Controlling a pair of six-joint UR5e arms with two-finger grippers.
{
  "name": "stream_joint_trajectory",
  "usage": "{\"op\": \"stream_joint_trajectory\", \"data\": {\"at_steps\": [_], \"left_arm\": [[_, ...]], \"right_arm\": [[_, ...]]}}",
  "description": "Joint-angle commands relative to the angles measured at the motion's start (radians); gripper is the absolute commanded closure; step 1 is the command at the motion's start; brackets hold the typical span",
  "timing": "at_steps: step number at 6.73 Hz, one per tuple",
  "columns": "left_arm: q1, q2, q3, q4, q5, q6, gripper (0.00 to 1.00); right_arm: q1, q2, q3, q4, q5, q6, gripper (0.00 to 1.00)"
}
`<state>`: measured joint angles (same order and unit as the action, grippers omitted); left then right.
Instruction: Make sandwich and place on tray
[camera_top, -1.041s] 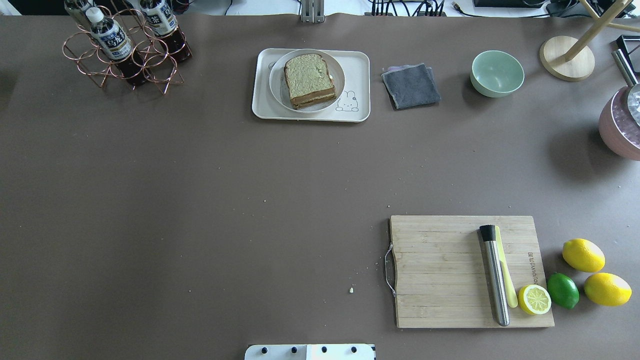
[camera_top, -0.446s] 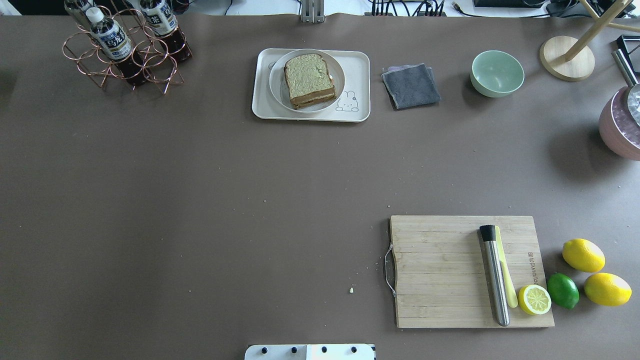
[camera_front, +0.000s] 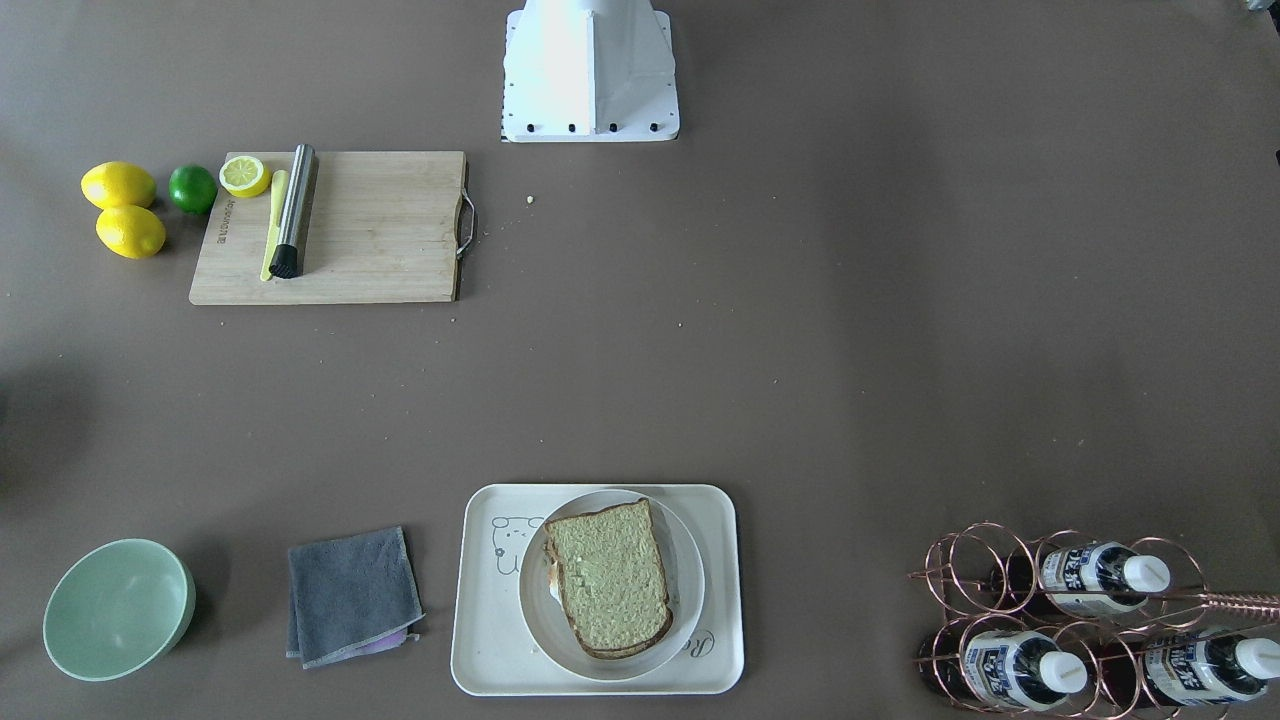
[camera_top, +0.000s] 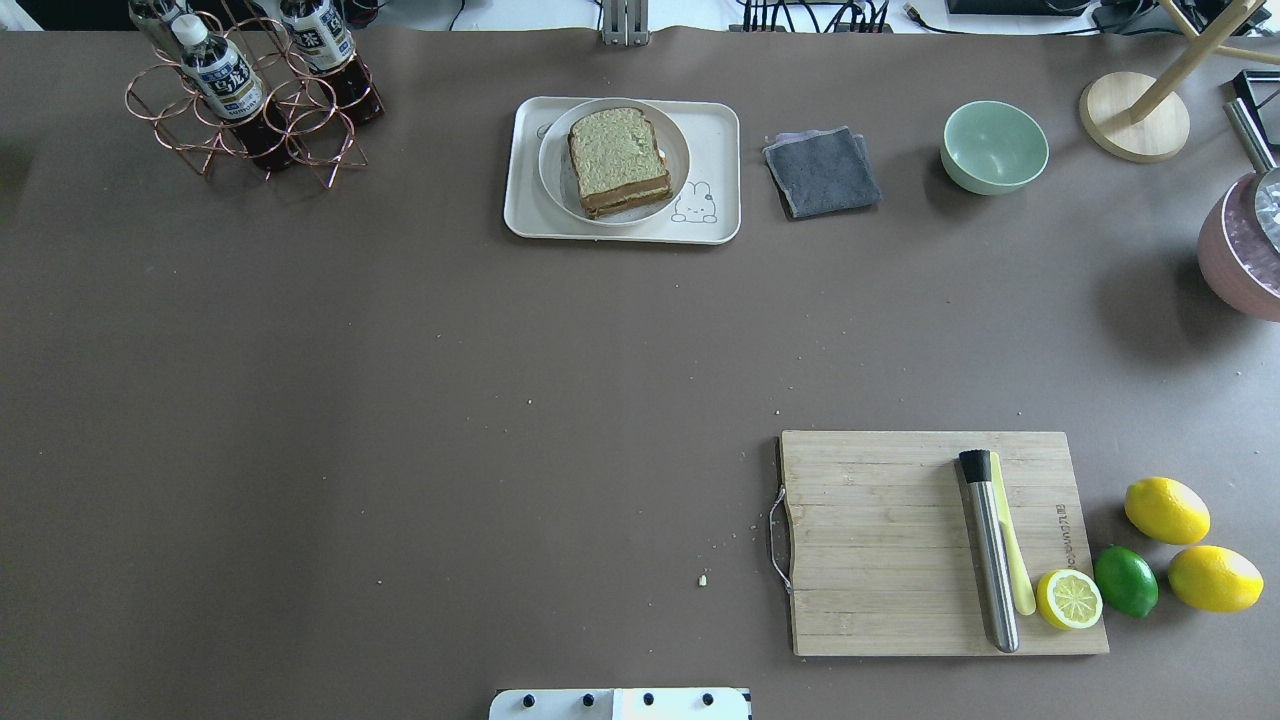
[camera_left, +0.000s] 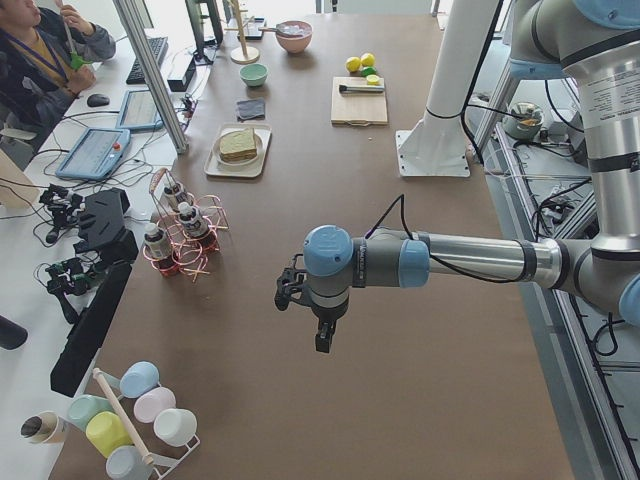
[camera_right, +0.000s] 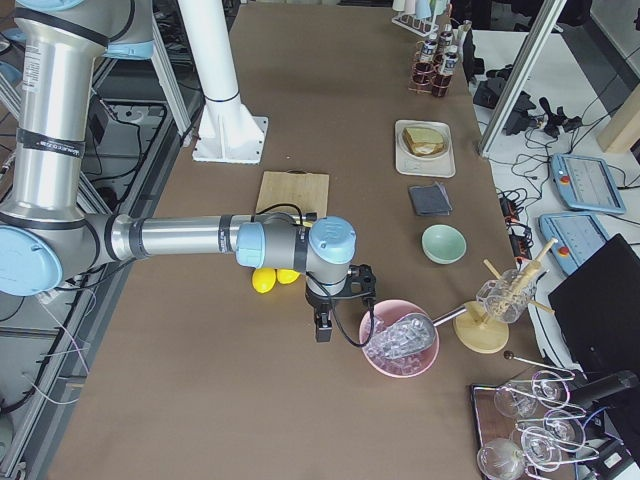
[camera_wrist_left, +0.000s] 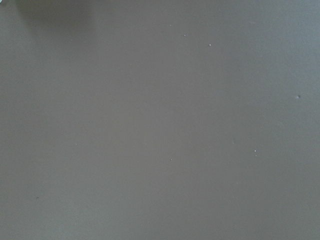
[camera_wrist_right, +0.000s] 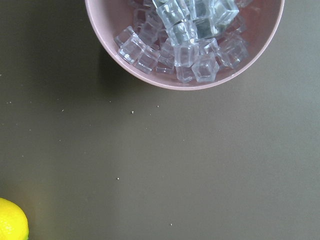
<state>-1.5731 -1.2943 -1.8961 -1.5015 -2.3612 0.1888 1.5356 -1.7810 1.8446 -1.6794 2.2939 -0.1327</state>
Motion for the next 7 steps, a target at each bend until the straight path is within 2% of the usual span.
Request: {"op": "stream_joint_trajectory", "data": {"at_steps": [1,2,7], "left_arm": [[-0.030,0.027,0.011,-0.008,-0.001,0.008,0.03],[-0.031,0.029,0.015,-0.002,-0.001,0.055,0.03],[-0.035,0.020,0.012,-0.003,-0.001,0.054,0.03]], "right_arm": [[0.006,-0.008,0.002,0.004,-0.001,-0.001,0.00],[0.006,-0.008,0.001,0.004,-0.002,-0.001,0.00],[0.006,-0.001,-0.005,0.004,-0.002,0.001,0.00]]}}
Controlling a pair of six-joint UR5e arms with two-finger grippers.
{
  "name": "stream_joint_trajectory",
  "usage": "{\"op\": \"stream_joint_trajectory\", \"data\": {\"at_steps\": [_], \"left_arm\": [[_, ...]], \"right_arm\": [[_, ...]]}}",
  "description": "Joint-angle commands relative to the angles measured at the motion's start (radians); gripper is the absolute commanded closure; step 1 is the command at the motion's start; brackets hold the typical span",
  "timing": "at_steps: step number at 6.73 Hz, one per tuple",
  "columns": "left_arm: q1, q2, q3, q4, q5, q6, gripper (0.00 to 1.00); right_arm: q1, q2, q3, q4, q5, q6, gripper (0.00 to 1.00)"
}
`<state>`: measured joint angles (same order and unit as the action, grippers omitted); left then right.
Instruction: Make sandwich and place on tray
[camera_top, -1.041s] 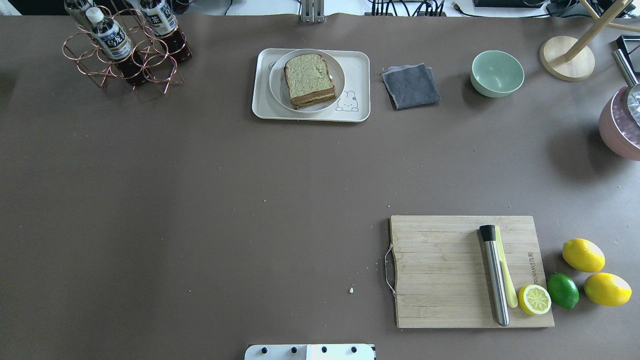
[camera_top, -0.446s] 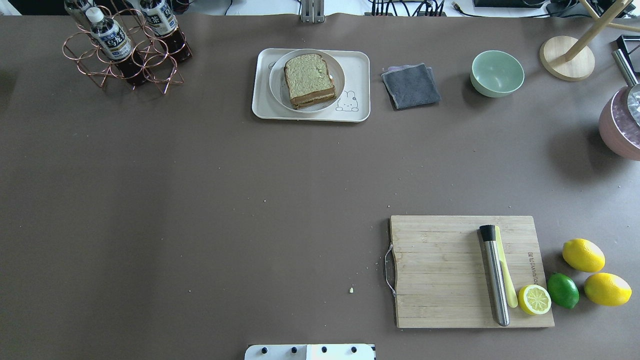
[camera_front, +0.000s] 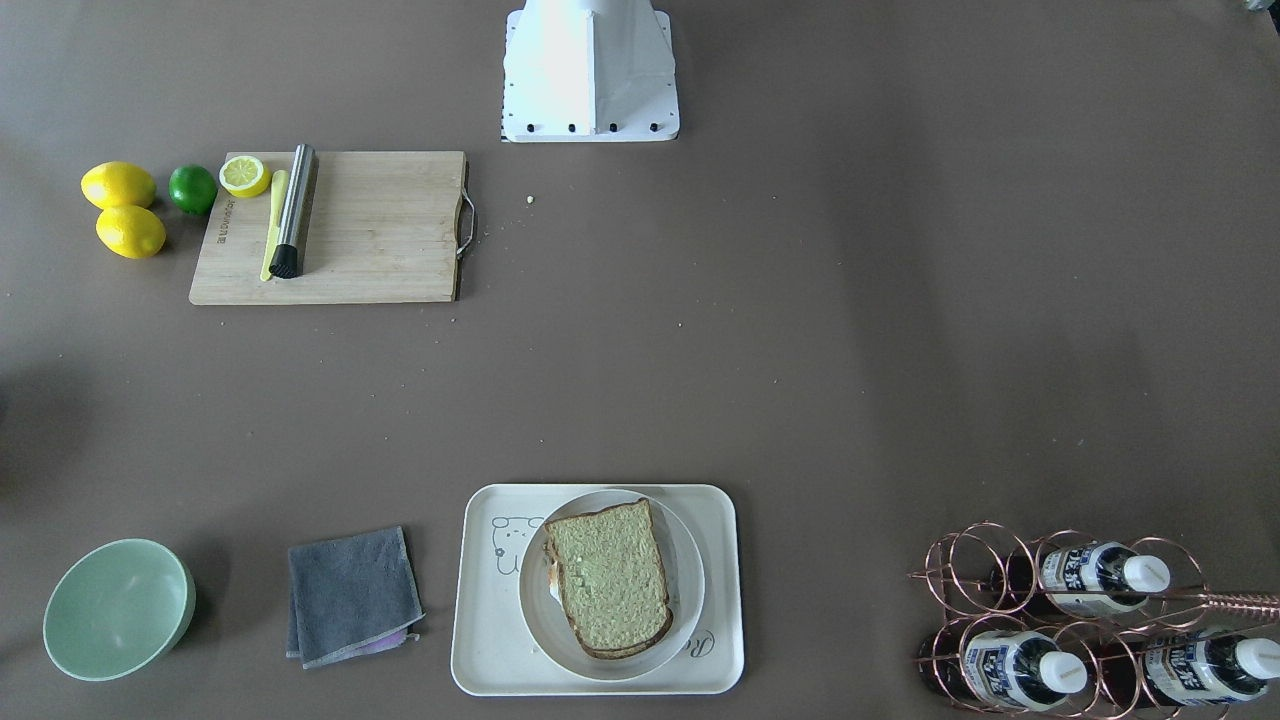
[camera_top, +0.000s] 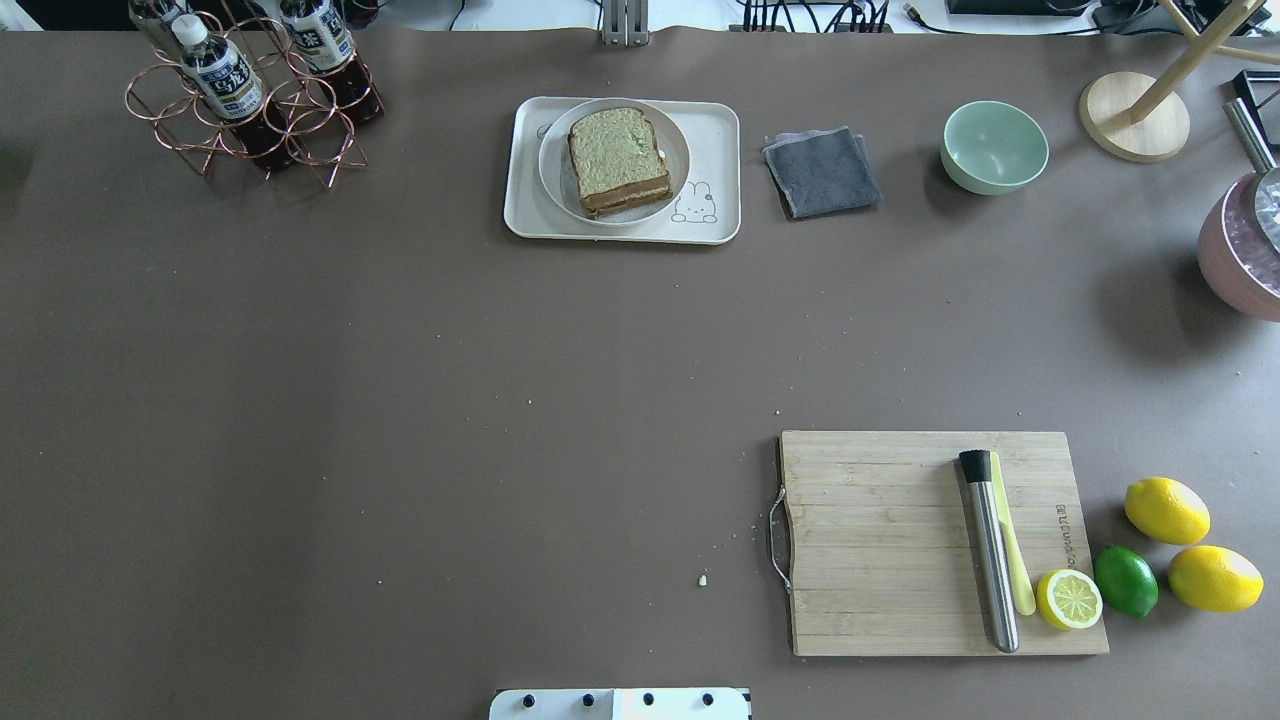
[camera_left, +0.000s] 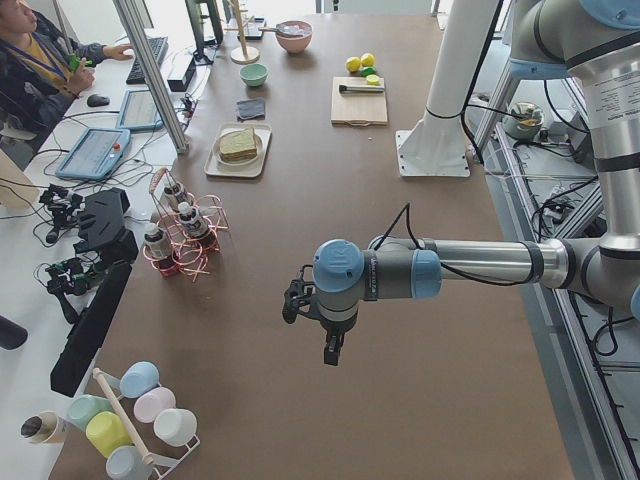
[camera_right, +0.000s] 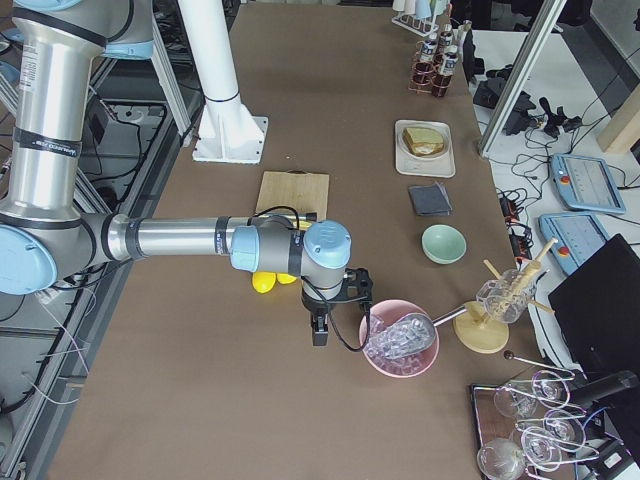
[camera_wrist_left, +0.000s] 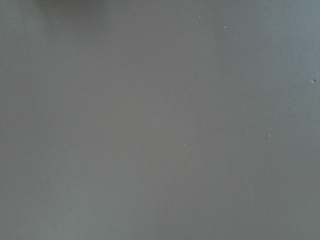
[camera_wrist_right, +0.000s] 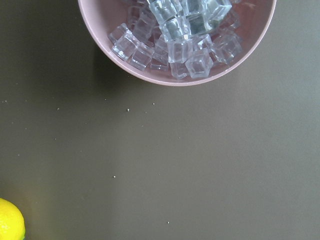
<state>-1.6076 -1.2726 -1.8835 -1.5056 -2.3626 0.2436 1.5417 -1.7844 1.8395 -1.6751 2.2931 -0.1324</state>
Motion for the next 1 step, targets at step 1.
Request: {"op": "stream_joint_trajectory", "data": {"at_steps": [1], "left_arm": [[0.000,-0.001,-0.002,0.001,0.000,-0.003,0.03]], "right_arm": [[0.000,0.005,0.000,0.000,-0.003,0.000,0.00]]}}
